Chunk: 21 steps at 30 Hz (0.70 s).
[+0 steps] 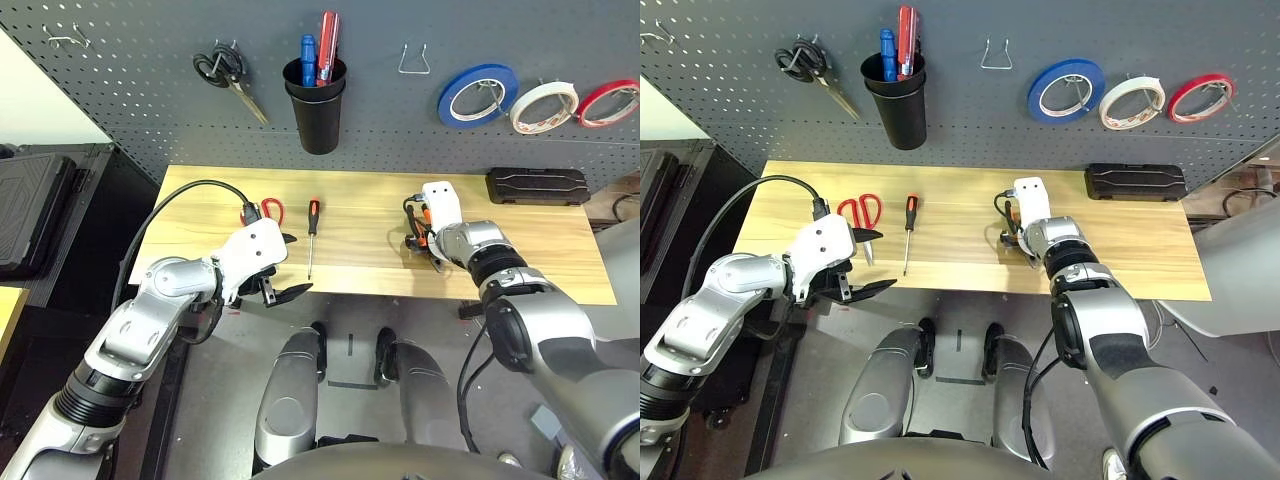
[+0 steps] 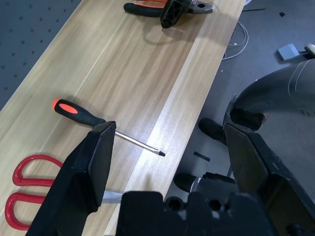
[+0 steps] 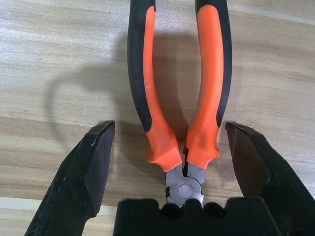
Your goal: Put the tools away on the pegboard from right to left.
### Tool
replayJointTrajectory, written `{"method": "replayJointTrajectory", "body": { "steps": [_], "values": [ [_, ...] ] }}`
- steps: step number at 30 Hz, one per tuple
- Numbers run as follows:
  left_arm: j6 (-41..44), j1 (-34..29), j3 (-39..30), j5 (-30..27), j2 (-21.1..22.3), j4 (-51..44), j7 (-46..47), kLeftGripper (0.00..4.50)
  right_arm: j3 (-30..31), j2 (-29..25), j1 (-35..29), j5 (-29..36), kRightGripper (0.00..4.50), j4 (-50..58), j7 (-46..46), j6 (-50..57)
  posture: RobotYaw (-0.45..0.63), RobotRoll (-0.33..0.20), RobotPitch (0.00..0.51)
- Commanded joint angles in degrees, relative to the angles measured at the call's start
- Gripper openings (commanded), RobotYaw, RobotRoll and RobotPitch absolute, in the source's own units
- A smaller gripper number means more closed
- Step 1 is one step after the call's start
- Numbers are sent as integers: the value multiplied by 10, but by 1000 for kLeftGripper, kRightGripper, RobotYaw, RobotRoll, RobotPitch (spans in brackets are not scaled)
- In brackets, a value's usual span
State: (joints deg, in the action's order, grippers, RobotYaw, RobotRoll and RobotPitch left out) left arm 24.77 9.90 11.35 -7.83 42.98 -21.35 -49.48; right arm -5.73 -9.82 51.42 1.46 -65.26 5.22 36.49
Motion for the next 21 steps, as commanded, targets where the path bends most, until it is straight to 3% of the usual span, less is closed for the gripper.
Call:
{"method": "replayJointTrajectory", "body": {
  "steps": [1,6,14,21],
  "values": [
    [4,-5,11,6,-4,-2,0,4500,-6,0,-7,2,3879,-22,-7,-2,324,0,302],
    [5,-5,12,8,-6,-2,1,4500,-8,0,-9,3,2203,-27,-10,-8,324,0,301],
    [-5,-3,9,11,-16,4,3,4500,14,2,-23,-9,2197,0,12,-31,325,0,291],
    [-13,-13,-24,-11,-28,-8,7,4500,67,-28,-90,-29,2197,145,104,-64,323,0,269]
  ]
}}
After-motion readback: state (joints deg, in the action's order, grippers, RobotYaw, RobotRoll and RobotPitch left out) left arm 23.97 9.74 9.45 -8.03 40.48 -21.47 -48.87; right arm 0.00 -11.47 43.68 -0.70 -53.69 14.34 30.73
